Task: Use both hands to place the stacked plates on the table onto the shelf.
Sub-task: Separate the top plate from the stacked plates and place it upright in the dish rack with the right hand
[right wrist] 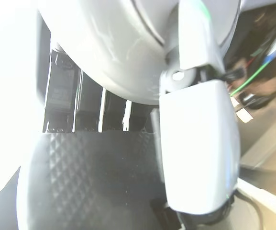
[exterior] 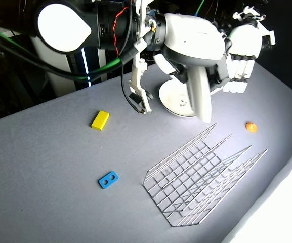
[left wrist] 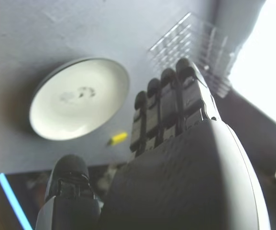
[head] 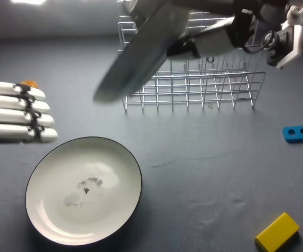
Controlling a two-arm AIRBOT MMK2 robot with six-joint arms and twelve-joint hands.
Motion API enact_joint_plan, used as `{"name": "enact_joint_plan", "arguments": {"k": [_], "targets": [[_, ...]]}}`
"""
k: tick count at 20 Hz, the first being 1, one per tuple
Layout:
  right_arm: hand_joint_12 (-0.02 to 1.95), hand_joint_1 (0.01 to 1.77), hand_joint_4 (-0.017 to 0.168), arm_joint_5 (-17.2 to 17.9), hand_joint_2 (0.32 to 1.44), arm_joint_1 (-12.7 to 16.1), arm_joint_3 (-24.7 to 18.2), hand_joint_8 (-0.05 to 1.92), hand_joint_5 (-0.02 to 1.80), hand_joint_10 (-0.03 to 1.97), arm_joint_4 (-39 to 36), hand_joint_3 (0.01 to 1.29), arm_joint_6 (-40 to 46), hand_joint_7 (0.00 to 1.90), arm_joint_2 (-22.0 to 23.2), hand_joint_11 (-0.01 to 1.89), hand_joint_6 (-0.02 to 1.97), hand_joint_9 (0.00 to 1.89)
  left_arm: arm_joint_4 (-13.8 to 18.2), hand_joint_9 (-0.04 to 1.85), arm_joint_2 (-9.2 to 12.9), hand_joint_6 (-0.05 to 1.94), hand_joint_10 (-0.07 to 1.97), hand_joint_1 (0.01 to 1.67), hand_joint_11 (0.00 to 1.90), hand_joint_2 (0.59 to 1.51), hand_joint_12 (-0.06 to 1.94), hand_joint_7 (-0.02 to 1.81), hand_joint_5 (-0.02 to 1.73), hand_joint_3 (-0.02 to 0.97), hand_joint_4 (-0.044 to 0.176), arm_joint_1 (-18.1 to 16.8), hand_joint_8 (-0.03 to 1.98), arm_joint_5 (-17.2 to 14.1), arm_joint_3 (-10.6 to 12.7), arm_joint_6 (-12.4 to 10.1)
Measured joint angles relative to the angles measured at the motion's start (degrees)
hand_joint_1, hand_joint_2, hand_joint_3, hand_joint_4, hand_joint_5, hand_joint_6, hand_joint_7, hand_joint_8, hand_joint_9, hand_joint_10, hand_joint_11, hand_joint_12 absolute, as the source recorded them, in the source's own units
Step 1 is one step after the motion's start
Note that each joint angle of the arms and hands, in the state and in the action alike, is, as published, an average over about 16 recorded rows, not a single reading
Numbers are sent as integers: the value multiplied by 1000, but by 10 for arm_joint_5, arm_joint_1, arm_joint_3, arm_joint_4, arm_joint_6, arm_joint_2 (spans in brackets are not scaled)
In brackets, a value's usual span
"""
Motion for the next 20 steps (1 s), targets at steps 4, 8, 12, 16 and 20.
{"name": "enact_joint_plan", "arguments": {"k": [4, 8, 12, 16, 20], "targets": [[1398, 1280, -5, 9, 973, 10, 36, 893, 938, 798, -4, 11, 83, 1084, 0, 816, 973, 1077, 62, 112, -6, 17, 7, 16, 15, 1187, 229, 148, 144, 10, 0, 7, 18, -45, -1, -1], [1427, 1291, -5, 3, 974, 16, 68, 934, 927, 811, 8, 11, 138, 1072, 0, 815, 986, 1082, 107, 108, -14, 17, 7, 16, 15, 1187, 215, 144, 146, 10, 0, 12, 18, -59, -7, -5], [1452, 1289, -5, -12, 977, 15, 96, 964, 916, 785, 41, 11, 161, 1061, -4, 815, 1007, 1093, 137, 112, -21, 18, 7, 15, 15, 1189, 226, 149, 155, 10, 0, 19, 18, -45, -15, -10], [1457, 1288, -5, -25, 984, 8, 118, 965, 910, 804, 78, 11, 157, 1046, -13, 821, 1015, 1089, 149, 117, -28, 18, 7, 16, 15, 1191, 225, 155, 161, 10, 0, 27, 19, -17, -22, -15], [1468, 1286, -6, -32, 991, -2, 143, 964, 906, 814, 110, 11, 150, 1039, -27, 826, 1017, 1084, 145, 128, -36, 17, 7, 16, 15, 1193, 250, 170, 168, 10, 0, 36, 18, 20, -27, -19]]}}
